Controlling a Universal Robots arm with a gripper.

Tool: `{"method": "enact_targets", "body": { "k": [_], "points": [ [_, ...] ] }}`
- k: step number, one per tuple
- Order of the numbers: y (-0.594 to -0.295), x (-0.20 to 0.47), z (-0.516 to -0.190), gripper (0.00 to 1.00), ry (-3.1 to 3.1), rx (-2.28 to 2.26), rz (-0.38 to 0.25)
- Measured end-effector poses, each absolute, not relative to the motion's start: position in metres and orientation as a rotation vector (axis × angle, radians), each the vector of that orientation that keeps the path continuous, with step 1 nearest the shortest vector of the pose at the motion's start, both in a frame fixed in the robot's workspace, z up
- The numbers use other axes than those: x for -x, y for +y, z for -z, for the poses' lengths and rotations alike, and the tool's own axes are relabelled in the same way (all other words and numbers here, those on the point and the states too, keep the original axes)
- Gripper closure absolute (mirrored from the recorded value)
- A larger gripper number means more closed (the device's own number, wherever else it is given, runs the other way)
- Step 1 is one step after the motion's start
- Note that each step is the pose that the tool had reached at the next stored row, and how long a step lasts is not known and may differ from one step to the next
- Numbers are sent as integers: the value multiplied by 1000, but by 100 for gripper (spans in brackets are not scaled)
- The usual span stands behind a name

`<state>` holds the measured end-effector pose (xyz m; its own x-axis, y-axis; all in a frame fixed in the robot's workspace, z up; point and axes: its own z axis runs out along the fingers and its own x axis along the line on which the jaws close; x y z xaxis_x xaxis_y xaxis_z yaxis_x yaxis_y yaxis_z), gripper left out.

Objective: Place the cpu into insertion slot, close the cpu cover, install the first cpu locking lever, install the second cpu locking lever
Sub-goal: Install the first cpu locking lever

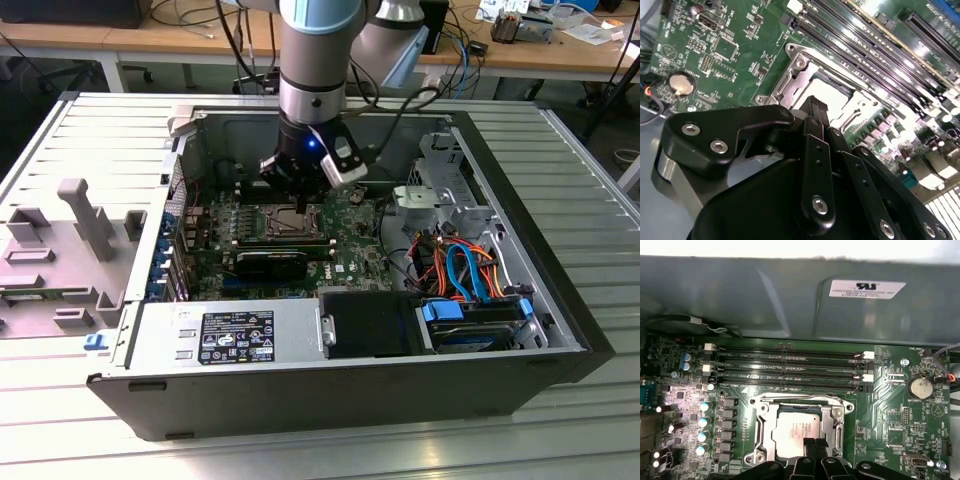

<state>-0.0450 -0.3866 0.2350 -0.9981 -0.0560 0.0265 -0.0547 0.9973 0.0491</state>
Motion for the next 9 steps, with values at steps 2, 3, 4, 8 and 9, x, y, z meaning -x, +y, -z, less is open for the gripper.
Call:
{"method": "enact_targets", "body": {
  "k": [2, 3, 4, 8, 9],
  "points": [
    [-387, 45, -238, 89, -3112, -86, 75],
    [-387, 45, -240, 89, -3112, -86, 75],
    [-387, 45, -241, 89, -3112, -86, 75],
    [-387, 45, -243, 89, -3112, -86, 76],
    [-387, 45, -243, 89, -3112, -86, 76]
  ]
}}
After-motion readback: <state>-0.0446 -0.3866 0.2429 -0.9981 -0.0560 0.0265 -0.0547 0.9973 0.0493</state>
